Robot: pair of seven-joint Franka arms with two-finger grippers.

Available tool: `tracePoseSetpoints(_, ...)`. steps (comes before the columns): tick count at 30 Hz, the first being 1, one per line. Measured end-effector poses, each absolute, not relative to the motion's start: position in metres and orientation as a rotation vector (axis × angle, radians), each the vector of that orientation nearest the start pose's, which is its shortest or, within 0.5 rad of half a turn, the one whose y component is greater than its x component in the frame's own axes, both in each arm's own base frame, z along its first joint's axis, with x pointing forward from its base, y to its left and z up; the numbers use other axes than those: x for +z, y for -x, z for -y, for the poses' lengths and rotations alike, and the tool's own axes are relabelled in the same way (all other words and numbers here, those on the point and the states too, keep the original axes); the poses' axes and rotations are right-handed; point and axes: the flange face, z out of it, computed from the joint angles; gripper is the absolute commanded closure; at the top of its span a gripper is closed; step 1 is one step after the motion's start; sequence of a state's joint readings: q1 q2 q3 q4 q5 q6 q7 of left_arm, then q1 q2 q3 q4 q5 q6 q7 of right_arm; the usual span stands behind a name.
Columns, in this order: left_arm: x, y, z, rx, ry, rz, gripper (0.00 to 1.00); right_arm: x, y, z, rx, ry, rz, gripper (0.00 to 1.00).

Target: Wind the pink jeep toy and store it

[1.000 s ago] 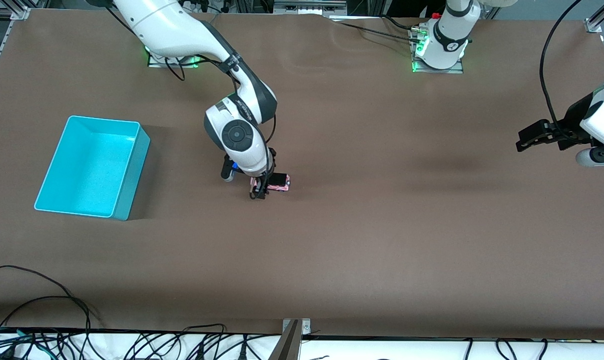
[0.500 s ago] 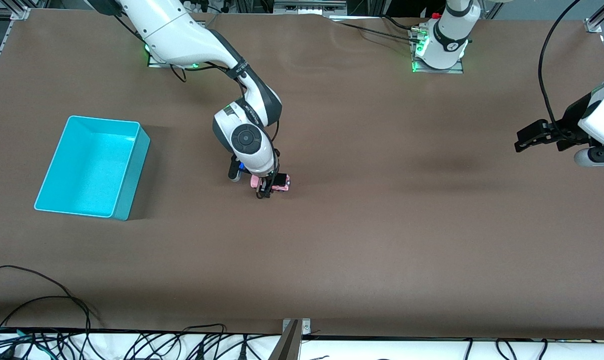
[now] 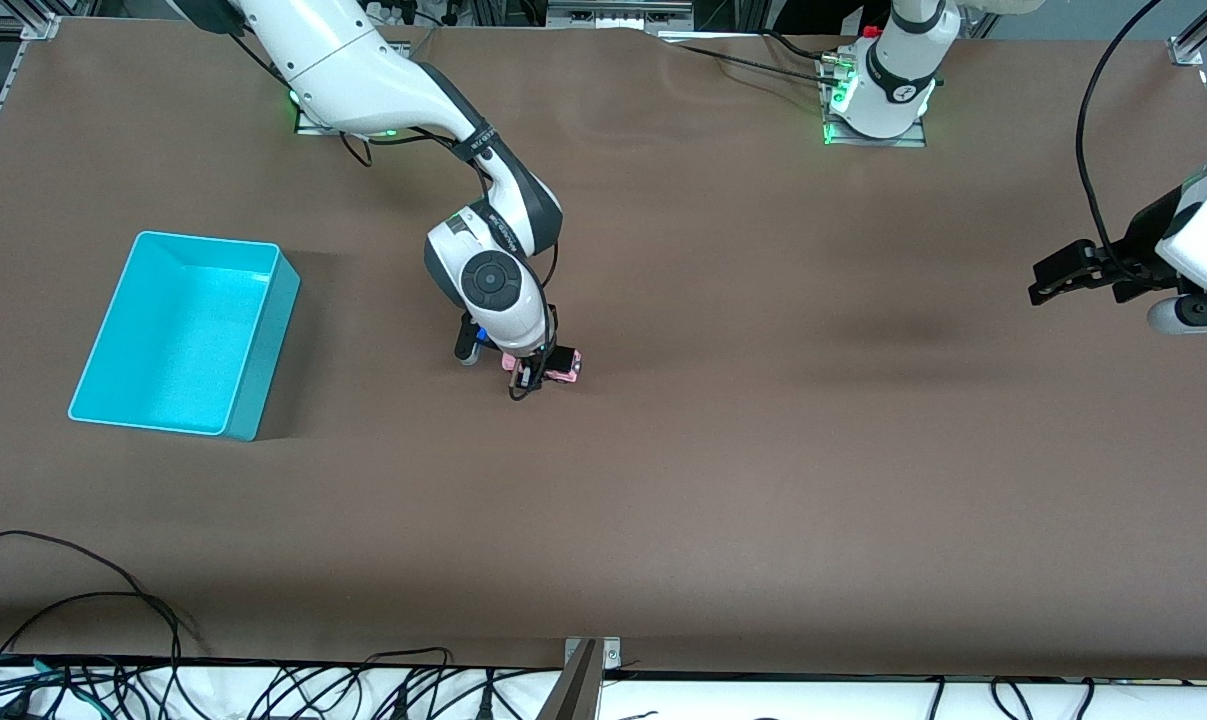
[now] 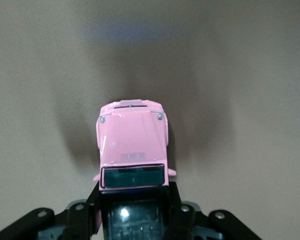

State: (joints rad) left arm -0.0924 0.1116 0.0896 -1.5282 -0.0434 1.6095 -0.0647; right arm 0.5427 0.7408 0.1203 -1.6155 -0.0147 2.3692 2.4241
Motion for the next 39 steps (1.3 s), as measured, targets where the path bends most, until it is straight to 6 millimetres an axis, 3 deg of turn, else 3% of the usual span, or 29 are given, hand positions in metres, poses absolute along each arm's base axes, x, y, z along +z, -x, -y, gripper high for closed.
tracePoseSetpoints(5, 0.584, -0.591, 0.008, 0.049, 3.172, 0.103, 0.00, 0.209, -0.560, -0.418, 0.070, 2.001, -2.421, 0.86)
tracePoseSetpoints(11, 0.584, -0.591, 0.006, 0.049, 3.172, 0.108, 0.00, 0.249, -0.577, -0.415, 0.051, 2.094, -2.404, 0.86)
tracePoseSetpoints(21, 0.584, -0.591, 0.006, 0.049, 3.171, 0.110, 0.00, 0.318, -0.613, -0.377, 0.067, 2.327, -2.258, 0.86)
tracePoseSetpoints(31, 0.584, -0.591, 0.004, 0.049, 3.171, 0.116, 0.00, 0.393, -0.649, -0.298, 0.117, 2.580, -2.006, 0.86)
tracePoseSetpoints(39, 0.584, -0.591, 0.003, 0.049, 3.171, 0.116, 0.00, 0.444, -0.663, -0.209, 0.183, 2.730, -1.824, 0.86)
